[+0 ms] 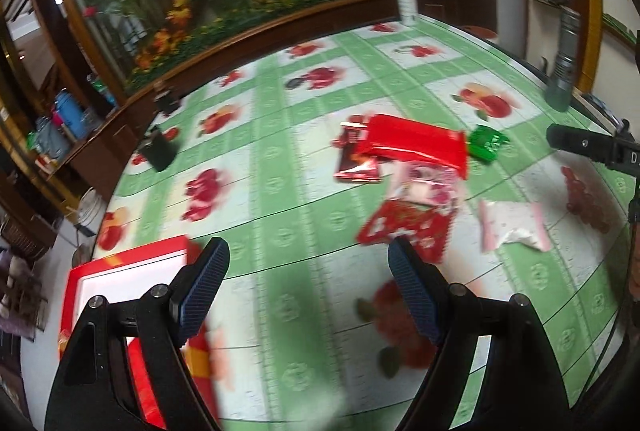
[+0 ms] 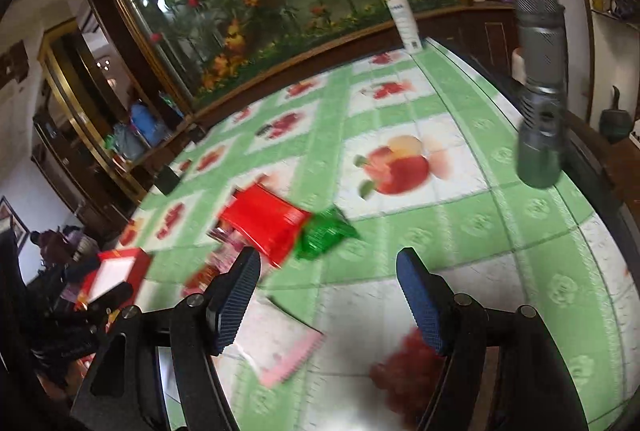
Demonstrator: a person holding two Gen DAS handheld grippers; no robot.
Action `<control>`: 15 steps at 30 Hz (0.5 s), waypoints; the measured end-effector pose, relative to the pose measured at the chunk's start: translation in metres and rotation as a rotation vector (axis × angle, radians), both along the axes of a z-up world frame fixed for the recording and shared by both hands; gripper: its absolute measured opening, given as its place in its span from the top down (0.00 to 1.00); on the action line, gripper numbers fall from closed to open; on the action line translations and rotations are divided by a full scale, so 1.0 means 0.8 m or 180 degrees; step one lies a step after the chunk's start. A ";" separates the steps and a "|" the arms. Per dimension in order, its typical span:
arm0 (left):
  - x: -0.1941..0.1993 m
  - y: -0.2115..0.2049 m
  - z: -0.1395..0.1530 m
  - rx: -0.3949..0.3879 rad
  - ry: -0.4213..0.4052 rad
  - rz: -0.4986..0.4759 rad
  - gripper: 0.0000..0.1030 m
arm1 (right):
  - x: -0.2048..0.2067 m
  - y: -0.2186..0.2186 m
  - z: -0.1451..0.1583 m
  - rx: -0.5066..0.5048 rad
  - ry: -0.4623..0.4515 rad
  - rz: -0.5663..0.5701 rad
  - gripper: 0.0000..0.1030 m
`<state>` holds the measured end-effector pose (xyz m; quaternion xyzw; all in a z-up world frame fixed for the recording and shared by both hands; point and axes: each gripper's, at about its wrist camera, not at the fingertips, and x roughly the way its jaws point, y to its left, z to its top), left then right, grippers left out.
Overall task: Organize snacks
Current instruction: 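Grasp the red flower-print packet with the left gripper while the right grasps the pink-white packet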
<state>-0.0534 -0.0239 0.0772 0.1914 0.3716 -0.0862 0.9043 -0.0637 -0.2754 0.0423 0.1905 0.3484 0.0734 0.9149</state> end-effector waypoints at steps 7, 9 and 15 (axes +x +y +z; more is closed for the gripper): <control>0.015 -0.029 -0.004 -0.0206 0.0201 -0.0124 0.20 | -0.003 0.017 0.000 0.0025 -0.0007 0.0375 0.28; 0.025 -0.038 -0.007 -0.0320 0.0269 -0.0158 0.20 | -0.005 0.028 0.001 -0.0057 -0.0003 0.0495 0.28; 0.066 -0.050 -0.052 -0.0251 0.0554 -0.0031 0.21 | -0.008 0.054 -0.002 -0.0189 0.0021 0.0771 0.28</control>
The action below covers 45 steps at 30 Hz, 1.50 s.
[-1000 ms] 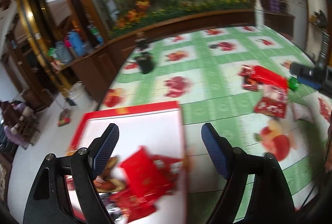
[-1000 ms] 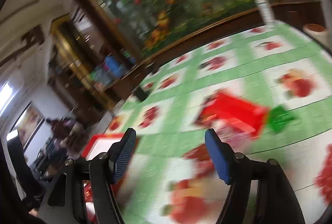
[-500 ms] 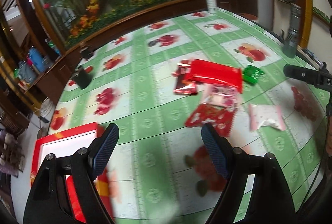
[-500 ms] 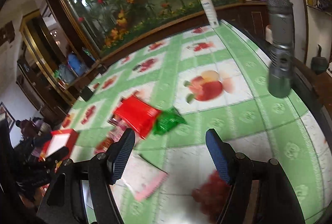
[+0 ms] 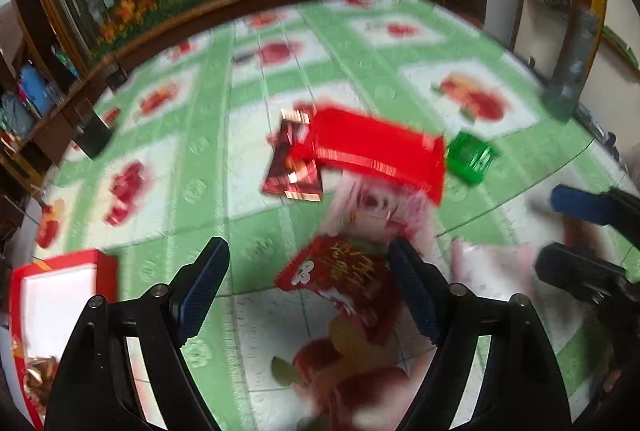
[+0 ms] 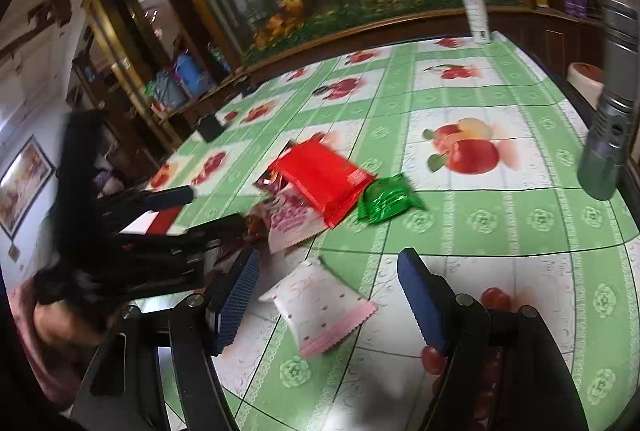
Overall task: Organize snacks
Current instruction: 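Grasp the red flower-print packet with the left gripper while the right grasps the pink-white packet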
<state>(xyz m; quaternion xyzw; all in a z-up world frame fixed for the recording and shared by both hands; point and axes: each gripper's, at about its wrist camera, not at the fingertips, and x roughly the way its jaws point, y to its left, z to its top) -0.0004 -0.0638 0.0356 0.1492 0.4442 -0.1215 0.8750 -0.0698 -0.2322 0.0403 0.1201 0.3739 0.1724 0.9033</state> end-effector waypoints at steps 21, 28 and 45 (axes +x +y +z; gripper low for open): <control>-0.037 0.104 -0.019 -0.0491 0.0352 -0.0101 0.35 | 0.003 0.077 -0.034 -0.0840 0.0173 0.0571 0.20; -0.062 0.123 -0.002 -0.0466 0.0311 -0.0027 0.35 | 0.004 0.070 -0.033 -0.0772 0.0183 0.0531 0.40; -0.040 0.080 -0.021 -0.0049 0.0150 -0.0288 0.25 | 0.007 0.075 -0.032 -0.0917 0.0169 0.0480 0.33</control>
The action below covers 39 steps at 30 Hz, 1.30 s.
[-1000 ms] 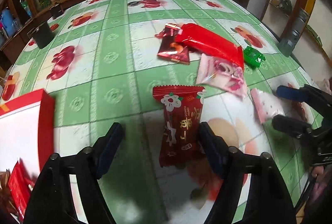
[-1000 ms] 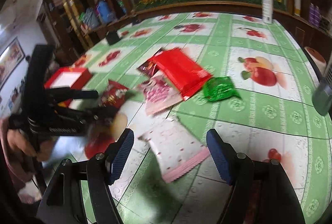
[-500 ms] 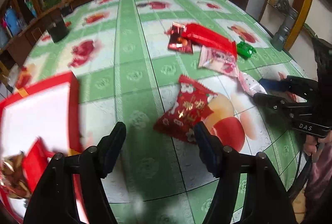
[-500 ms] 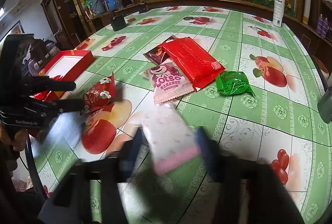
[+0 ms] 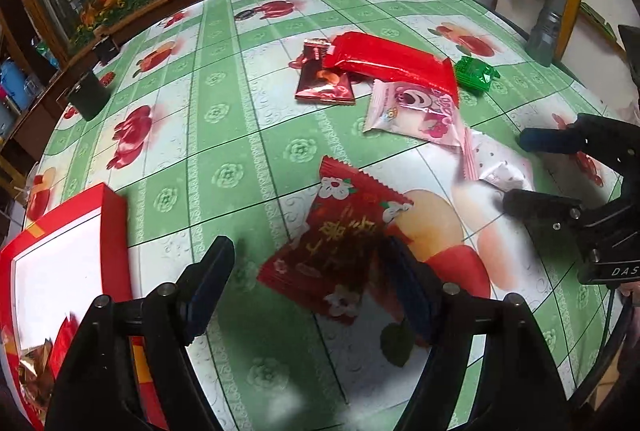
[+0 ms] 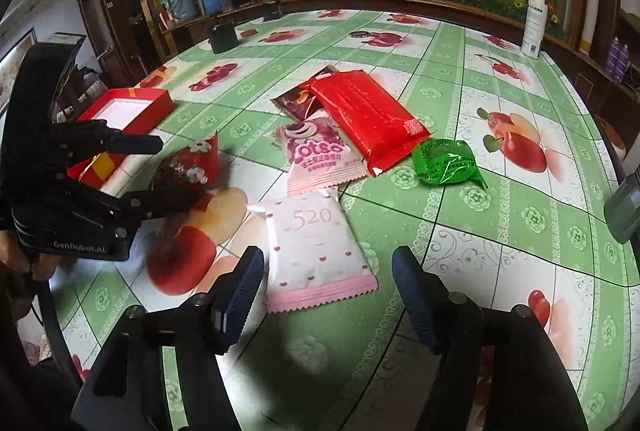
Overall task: Organize snacks
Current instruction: 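Grasp the red flower-print packet with the left gripper while the right grasps the pink-white packet, then carry both held packets over the red-rimmed tray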
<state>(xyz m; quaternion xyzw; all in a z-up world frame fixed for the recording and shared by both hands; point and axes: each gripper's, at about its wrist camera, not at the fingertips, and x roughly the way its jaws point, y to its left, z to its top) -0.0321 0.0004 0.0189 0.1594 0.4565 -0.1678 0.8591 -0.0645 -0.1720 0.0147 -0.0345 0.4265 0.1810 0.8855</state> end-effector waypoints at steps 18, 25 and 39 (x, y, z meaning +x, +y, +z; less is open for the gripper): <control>-0.022 0.010 0.004 -0.0542 0.0124 0.0050 0.70 | 0.004 0.027 0.002 0.0175 0.0004 -0.0115 0.58; -0.037 0.035 0.004 -0.0755 0.0164 0.0157 0.71 | 0.008 0.011 0.013 0.0804 0.0048 -0.0250 0.58; -0.075 0.077 0.051 -0.1124 -0.0031 0.0218 0.71 | 0.011 -0.006 0.033 0.1680 -0.0048 -0.0543 0.58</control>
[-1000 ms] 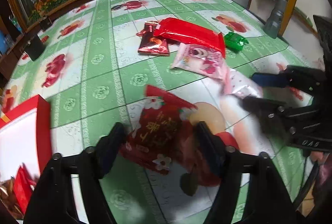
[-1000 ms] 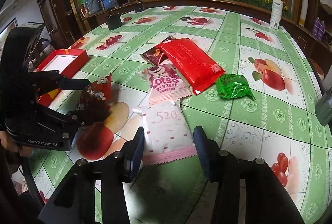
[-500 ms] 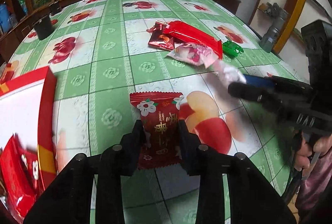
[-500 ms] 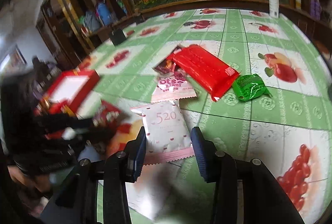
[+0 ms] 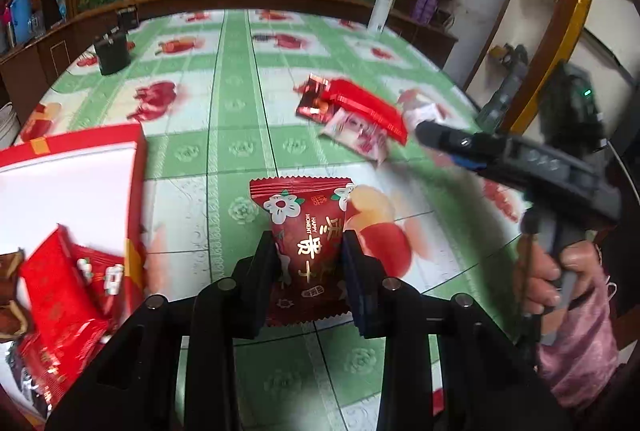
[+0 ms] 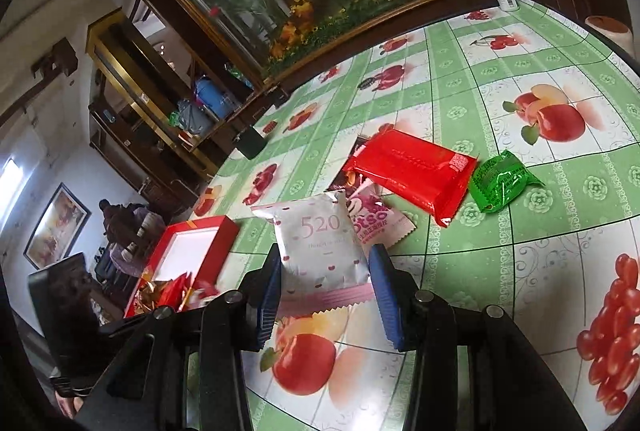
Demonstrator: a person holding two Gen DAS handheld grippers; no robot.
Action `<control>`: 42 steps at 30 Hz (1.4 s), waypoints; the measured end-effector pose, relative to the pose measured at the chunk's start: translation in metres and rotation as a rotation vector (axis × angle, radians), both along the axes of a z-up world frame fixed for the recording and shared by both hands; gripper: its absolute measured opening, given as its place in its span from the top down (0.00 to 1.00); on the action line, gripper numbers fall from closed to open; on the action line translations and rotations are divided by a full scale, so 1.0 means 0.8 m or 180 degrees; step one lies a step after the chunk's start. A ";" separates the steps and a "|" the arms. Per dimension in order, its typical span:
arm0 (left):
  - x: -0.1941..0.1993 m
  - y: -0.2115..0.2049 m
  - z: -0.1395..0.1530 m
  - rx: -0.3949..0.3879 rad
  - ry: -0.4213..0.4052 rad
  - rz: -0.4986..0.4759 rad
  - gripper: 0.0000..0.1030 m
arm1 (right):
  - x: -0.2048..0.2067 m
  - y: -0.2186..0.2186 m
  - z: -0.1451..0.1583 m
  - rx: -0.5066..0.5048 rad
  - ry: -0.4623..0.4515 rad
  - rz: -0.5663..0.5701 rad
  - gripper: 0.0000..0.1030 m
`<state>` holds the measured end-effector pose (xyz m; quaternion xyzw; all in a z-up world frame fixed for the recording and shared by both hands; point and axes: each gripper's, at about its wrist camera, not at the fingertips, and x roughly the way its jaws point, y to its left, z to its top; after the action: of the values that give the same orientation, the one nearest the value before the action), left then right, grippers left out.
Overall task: Organize snacks
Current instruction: 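Carry both held packets over the red-rimmed tray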
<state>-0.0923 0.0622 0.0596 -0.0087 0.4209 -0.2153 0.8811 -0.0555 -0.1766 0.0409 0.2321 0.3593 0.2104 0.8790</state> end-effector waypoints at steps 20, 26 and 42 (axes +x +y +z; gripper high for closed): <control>-0.039 0.029 0.022 -0.0065 -0.0158 0.0081 0.71 | -0.010 -0.006 0.005 0.0046 -0.0116 -0.0090 0.58; -0.040 0.028 0.019 -0.0069 -0.0142 0.0077 0.71 | -0.010 -0.001 0.006 -0.0014 -0.0141 -0.0074 0.58; -0.042 0.039 0.018 -0.0134 -0.0142 0.0104 0.71 | -0.004 0.009 0.001 -0.0060 -0.0109 -0.0112 0.58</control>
<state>-0.1260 0.0933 0.0742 -0.0294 0.3964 -0.2098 0.8933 -0.0586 -0.1693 0.0421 0.2265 0.3421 0.1955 0.8907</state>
